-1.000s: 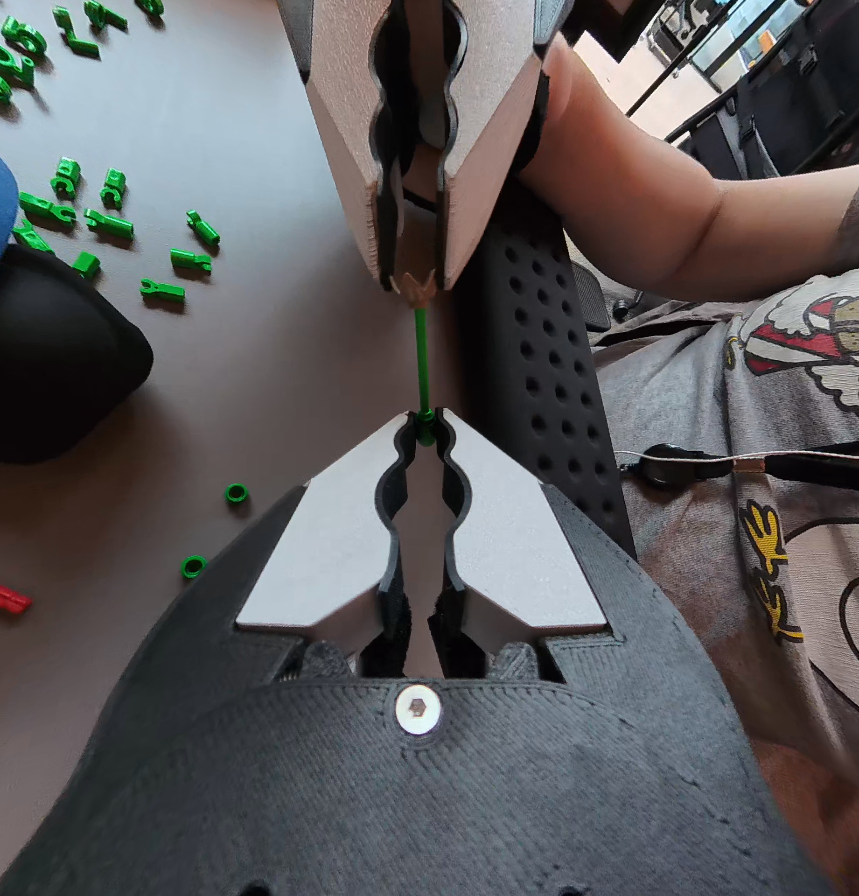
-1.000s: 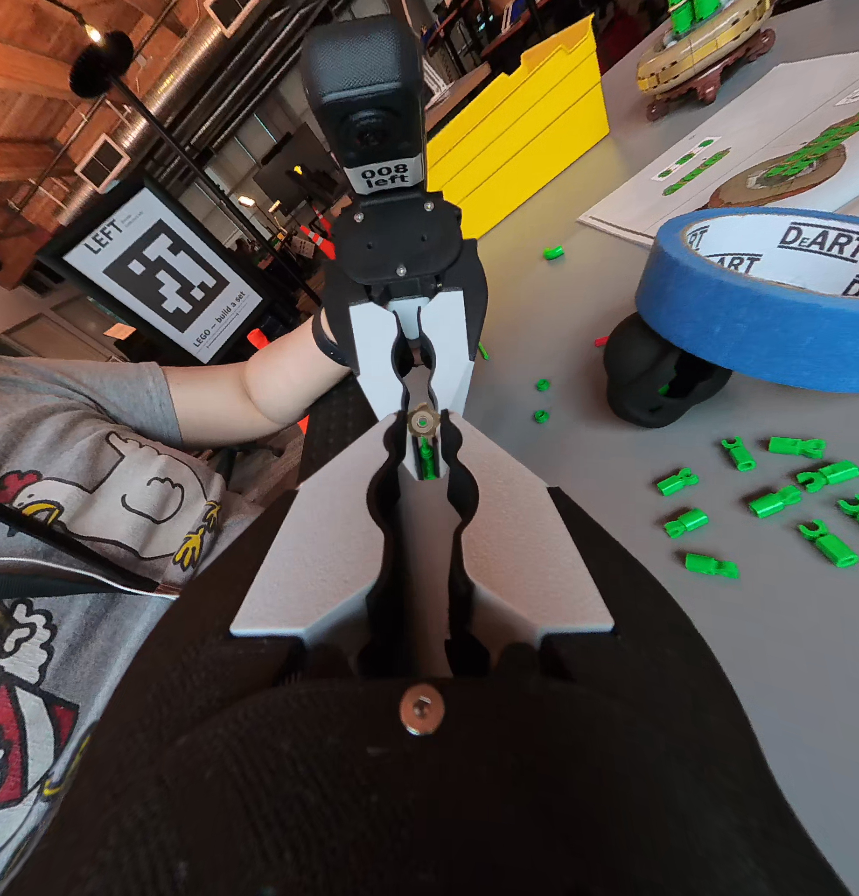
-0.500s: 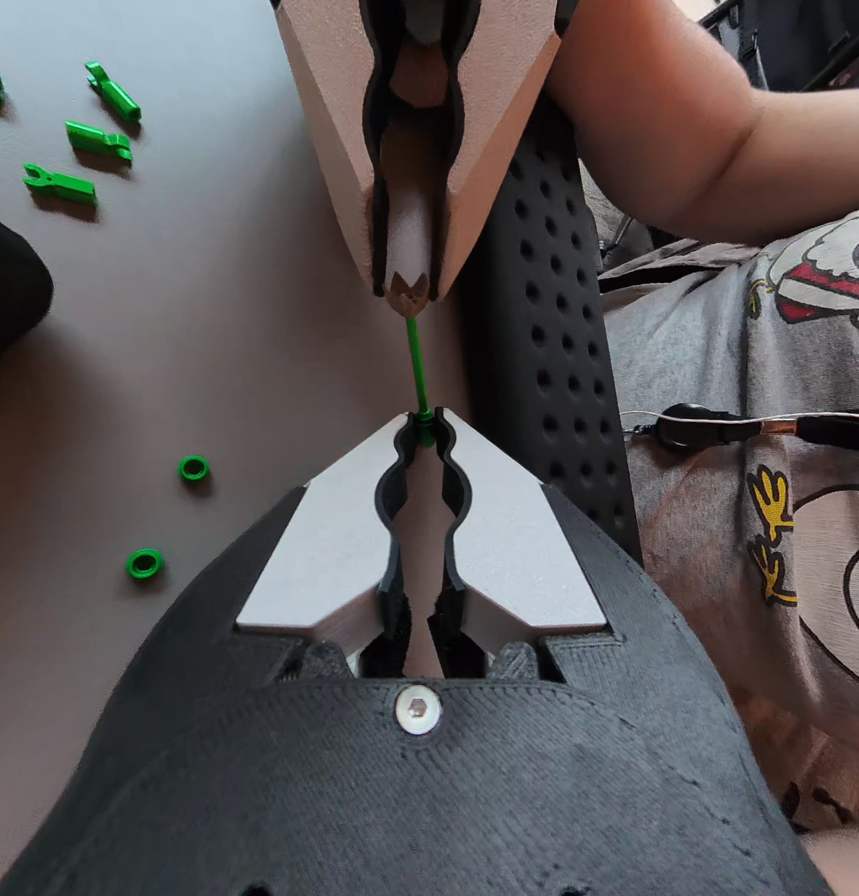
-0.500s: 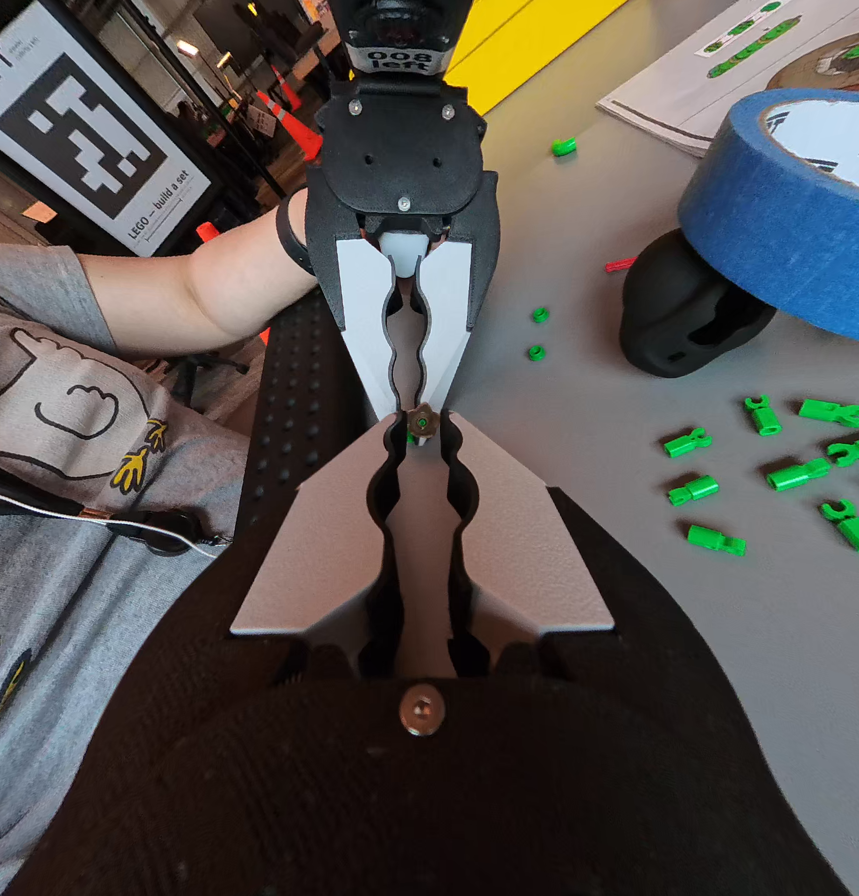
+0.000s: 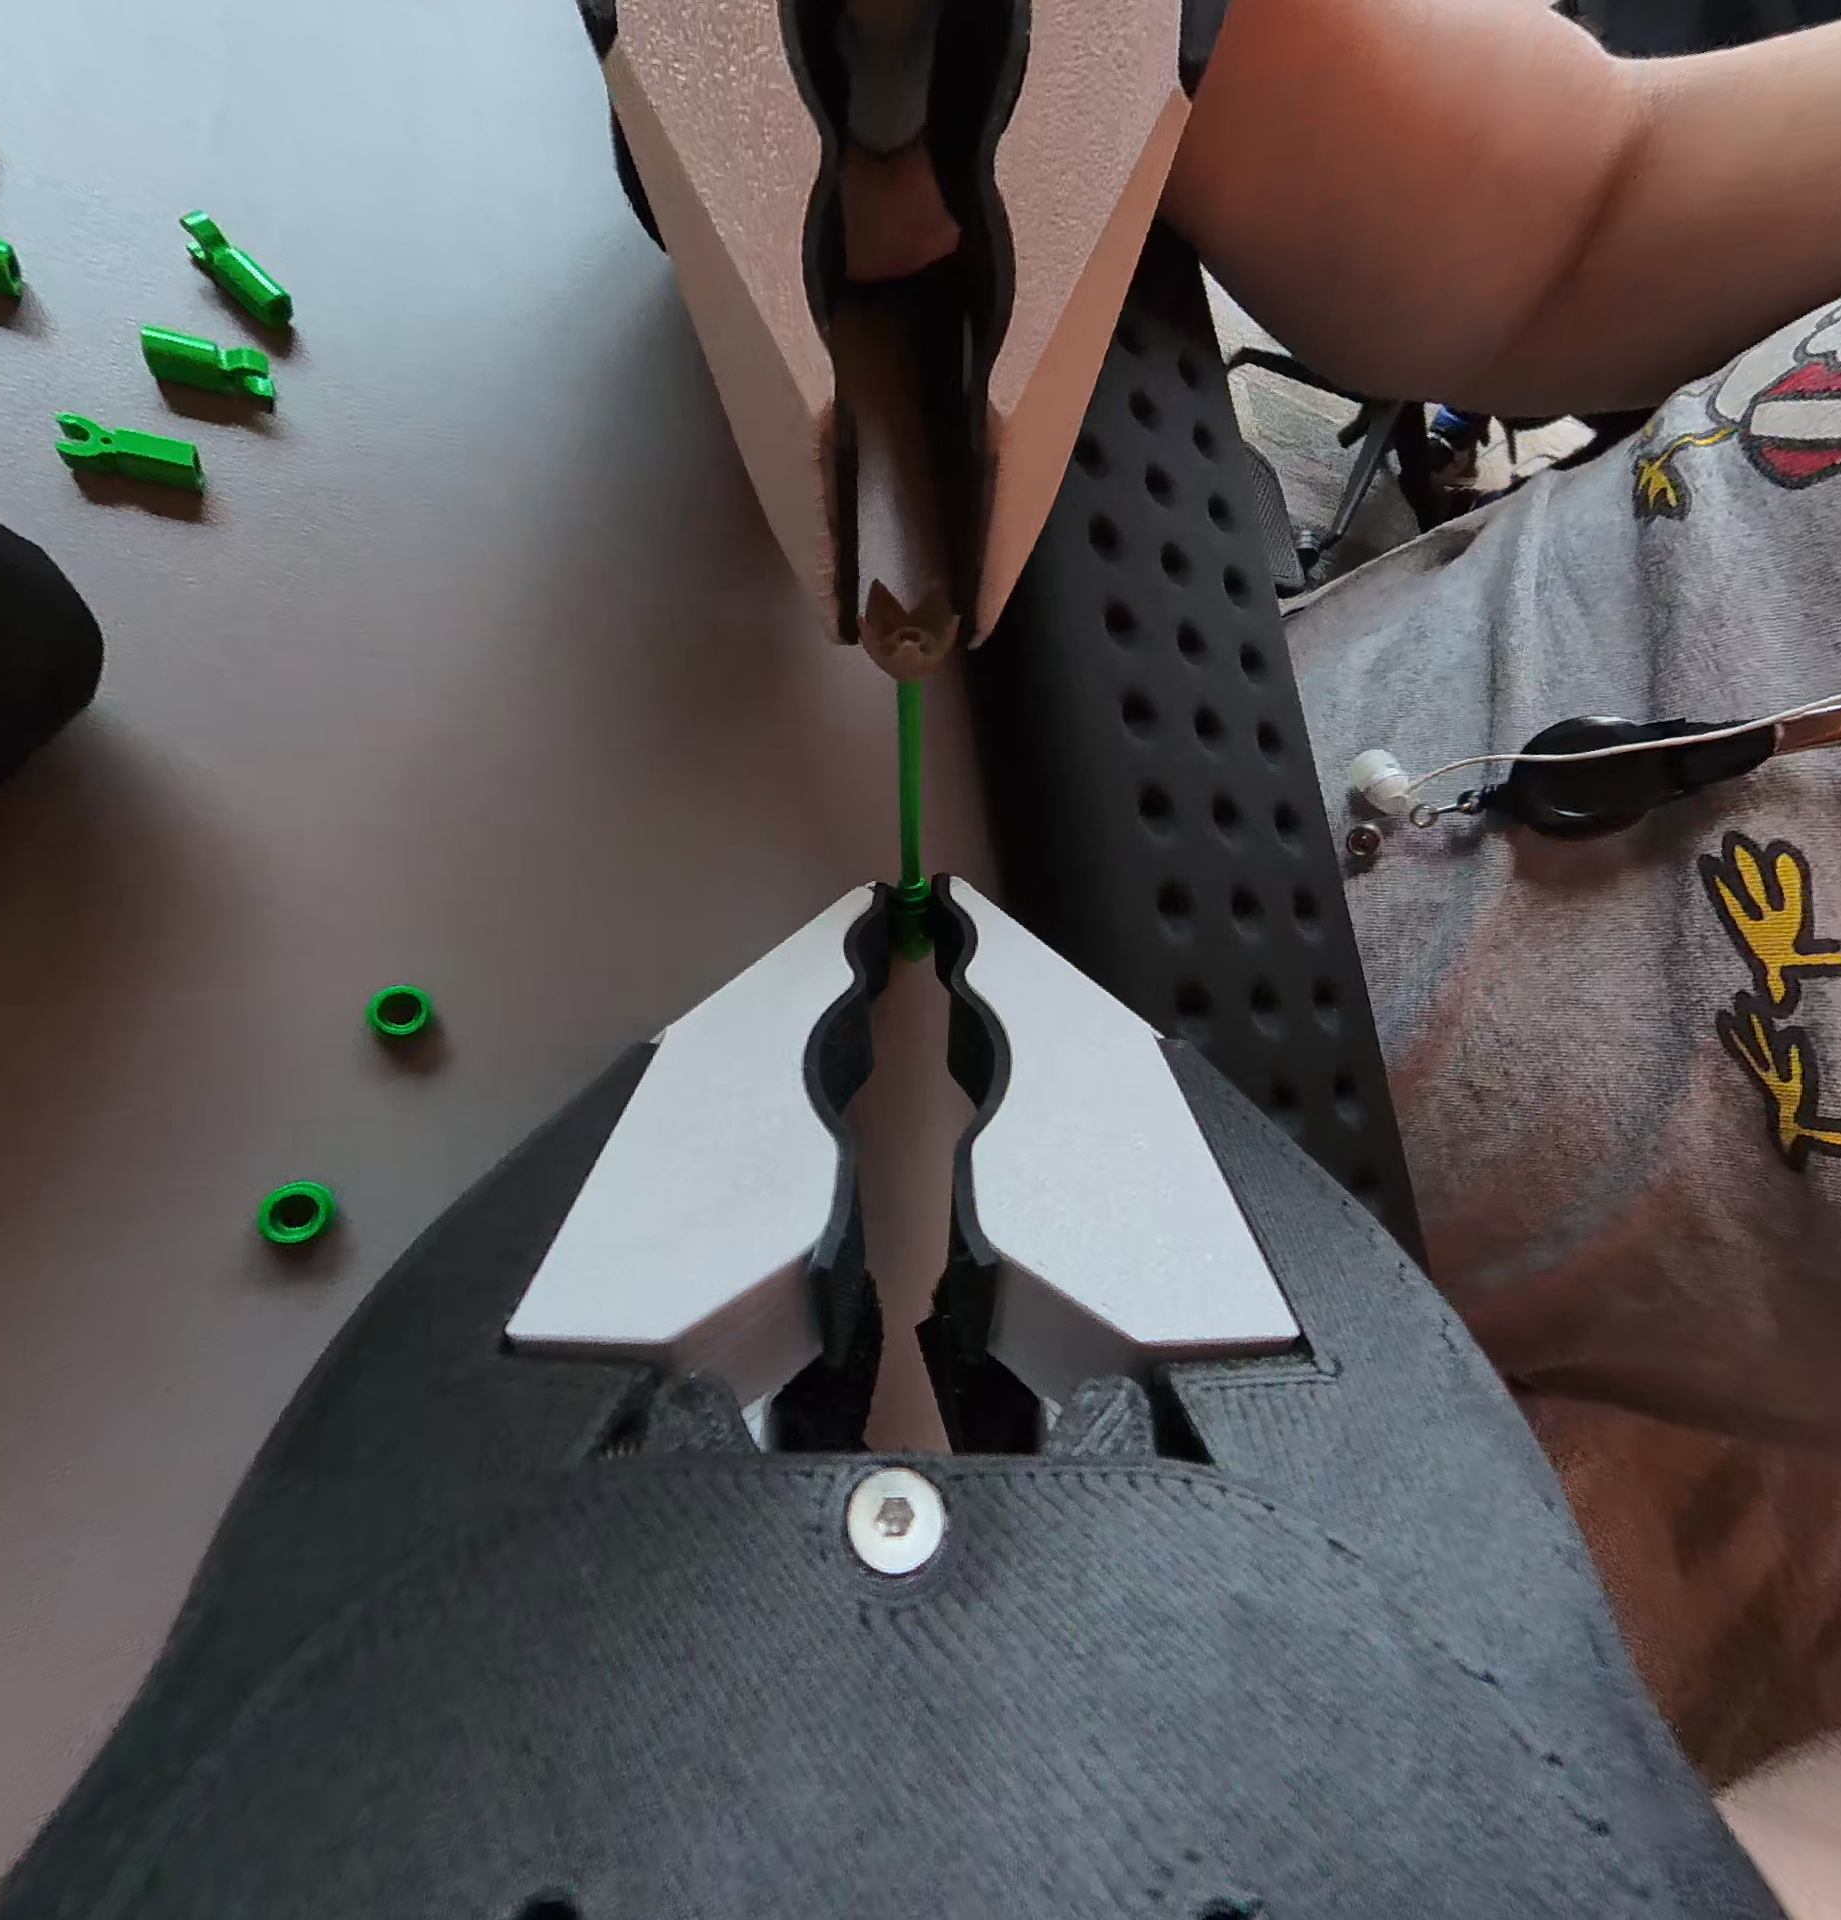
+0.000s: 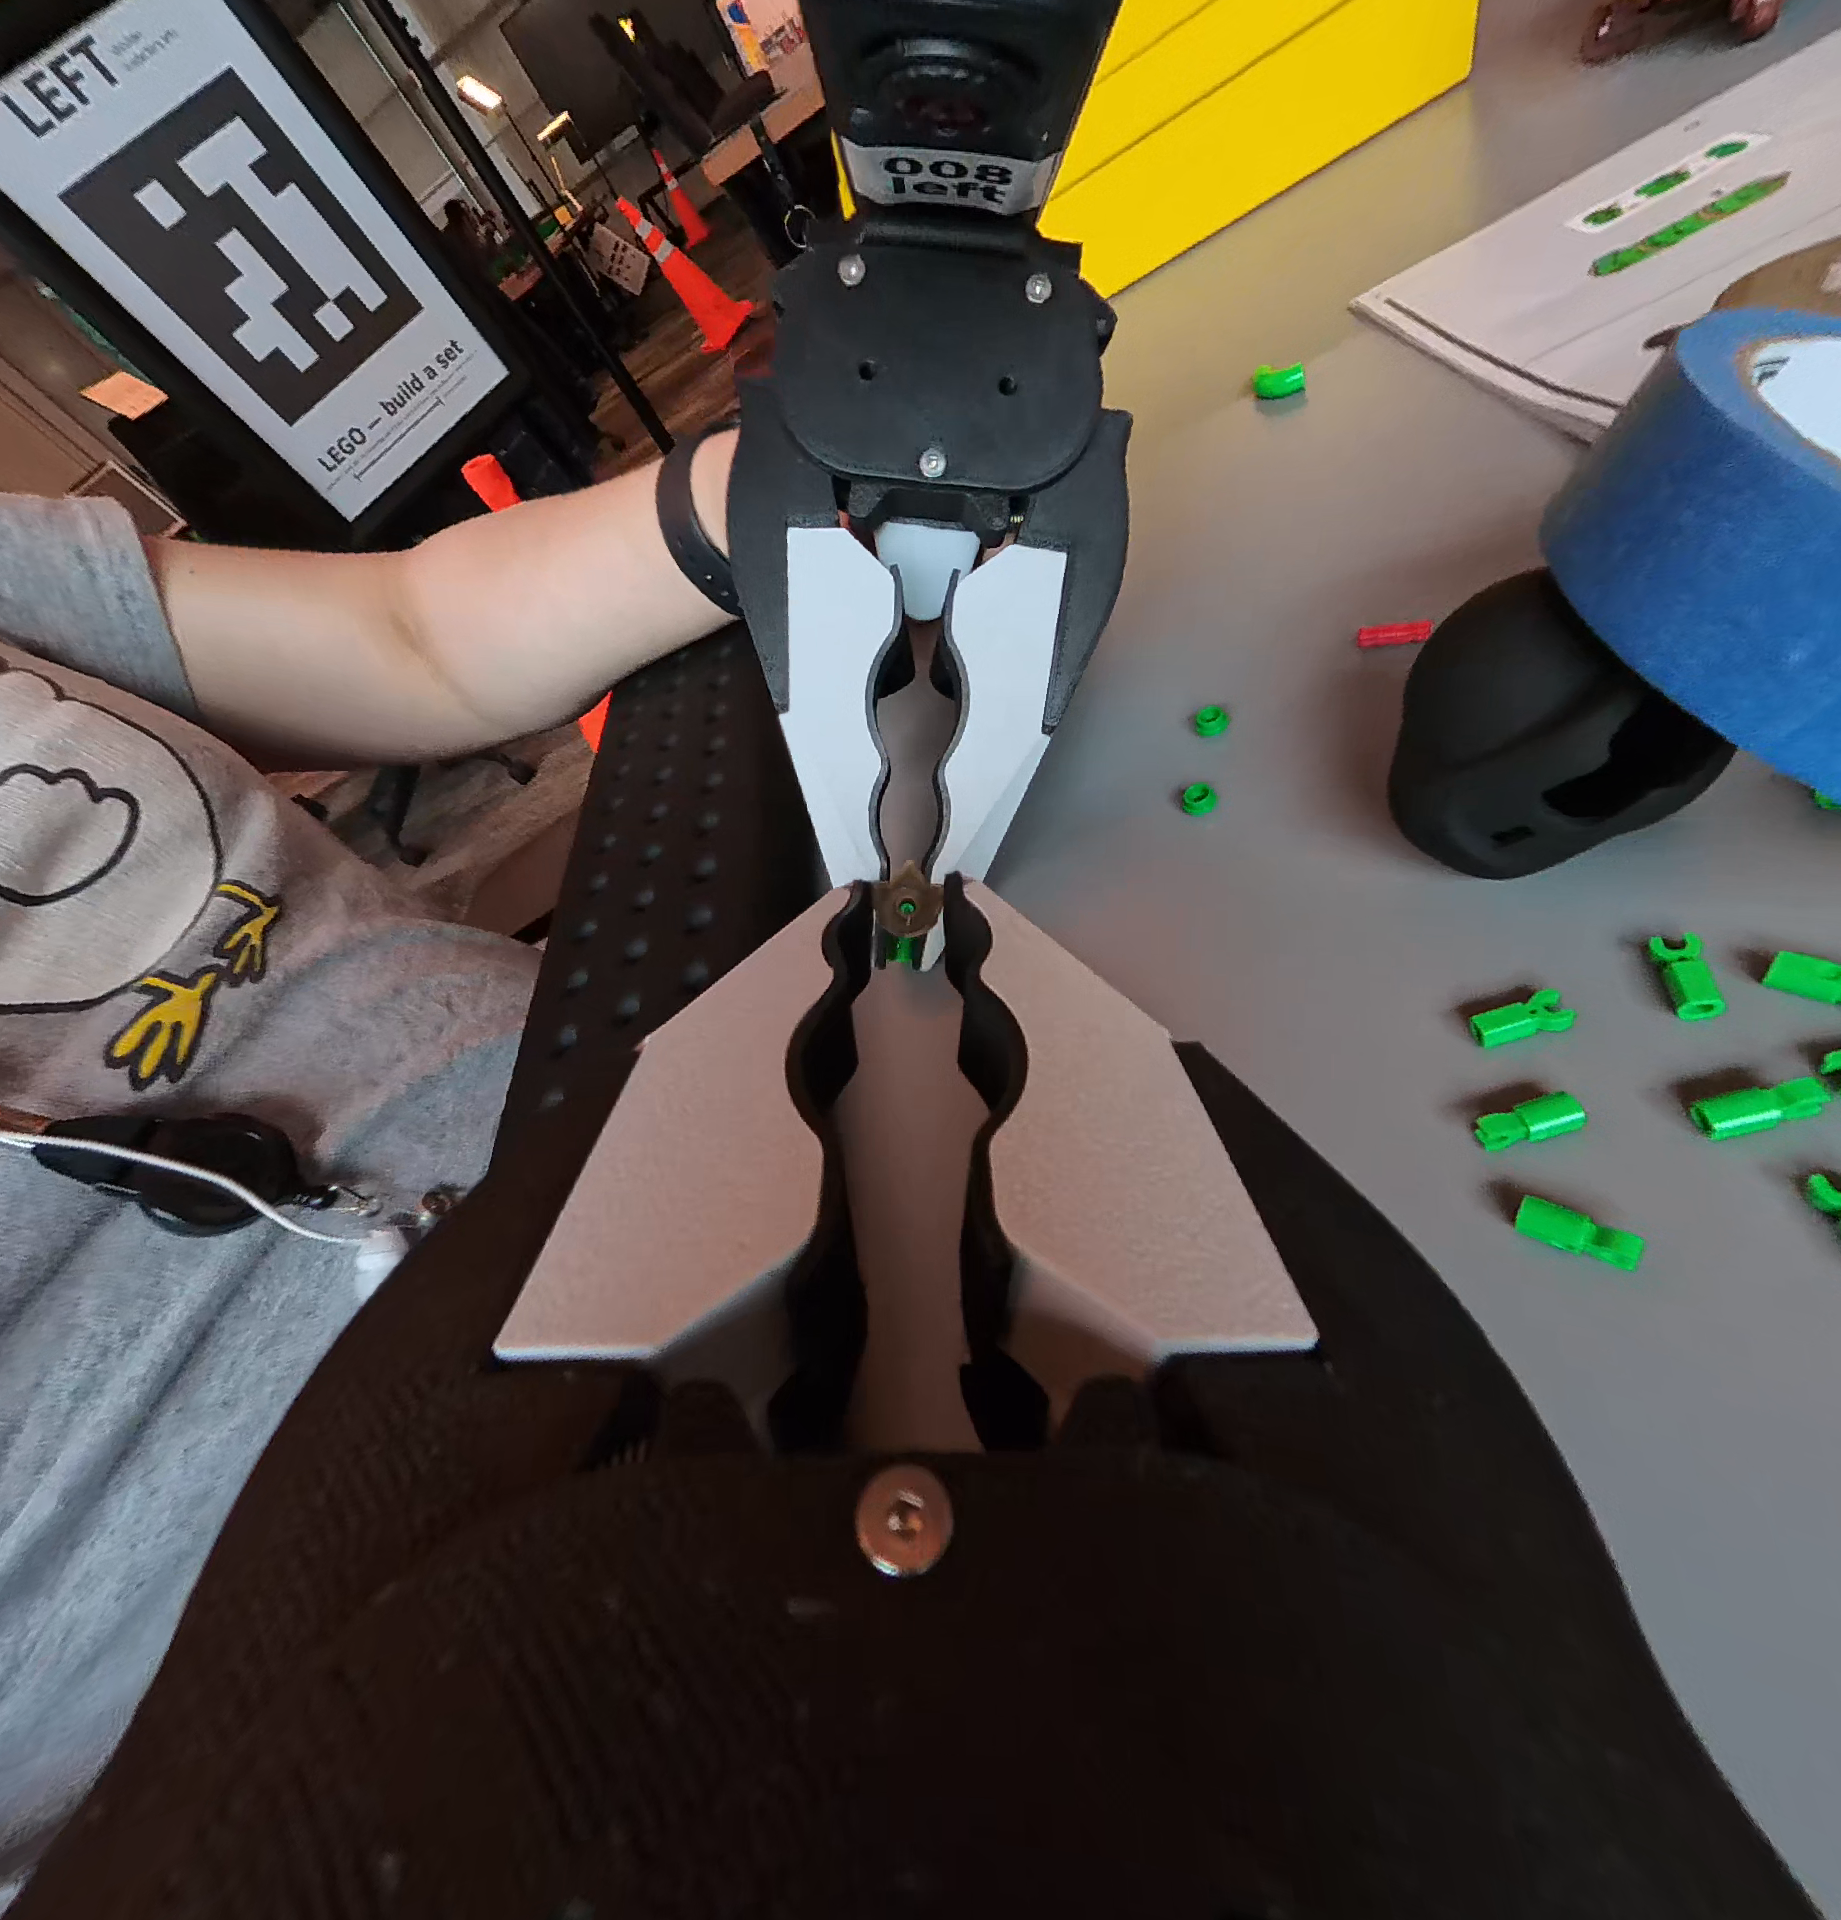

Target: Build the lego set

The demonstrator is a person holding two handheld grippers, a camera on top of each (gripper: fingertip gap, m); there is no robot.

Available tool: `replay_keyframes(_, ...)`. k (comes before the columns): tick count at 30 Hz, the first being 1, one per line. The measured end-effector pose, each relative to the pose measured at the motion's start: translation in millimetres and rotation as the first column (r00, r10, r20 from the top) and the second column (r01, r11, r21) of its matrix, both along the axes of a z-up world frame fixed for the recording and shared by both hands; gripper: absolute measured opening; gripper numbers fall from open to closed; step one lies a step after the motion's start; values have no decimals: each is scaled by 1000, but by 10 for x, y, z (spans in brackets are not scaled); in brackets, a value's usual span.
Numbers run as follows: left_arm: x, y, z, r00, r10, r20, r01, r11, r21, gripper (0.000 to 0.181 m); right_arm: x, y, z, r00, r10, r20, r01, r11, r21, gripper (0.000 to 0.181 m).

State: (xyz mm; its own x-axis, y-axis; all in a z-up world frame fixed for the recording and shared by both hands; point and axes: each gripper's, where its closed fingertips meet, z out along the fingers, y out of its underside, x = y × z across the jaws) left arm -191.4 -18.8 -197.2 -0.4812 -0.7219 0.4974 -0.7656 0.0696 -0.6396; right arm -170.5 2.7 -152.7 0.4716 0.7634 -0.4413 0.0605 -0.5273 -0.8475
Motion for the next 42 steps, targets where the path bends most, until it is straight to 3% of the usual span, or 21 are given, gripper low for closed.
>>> replay_keyframes(5,31,14,25,998,44,52,-45,999,7,5,6,18,31,999,-31,29,29,997,71,12)
replay_keyframes(12,96,39,192,987,109,120,-104,994,-43,5,30,85,210,995,-91,-44,96,988,119,12)
replay_keyframes(28,148,214,443,958,243,152,-207,954,-218,5,69,345,426,933,-250,-260,267,963,30,11)
replay_keyframes(32,200,217,528,945,287,157,-241,935,-259,5,86,395,516,906,-255,-337,273,962,7,11)
replay_keyframes(42,233,220,551,935,314,167,-259,924,-282,5,150,376,519,892,-249,-376,263,965,-17,11)
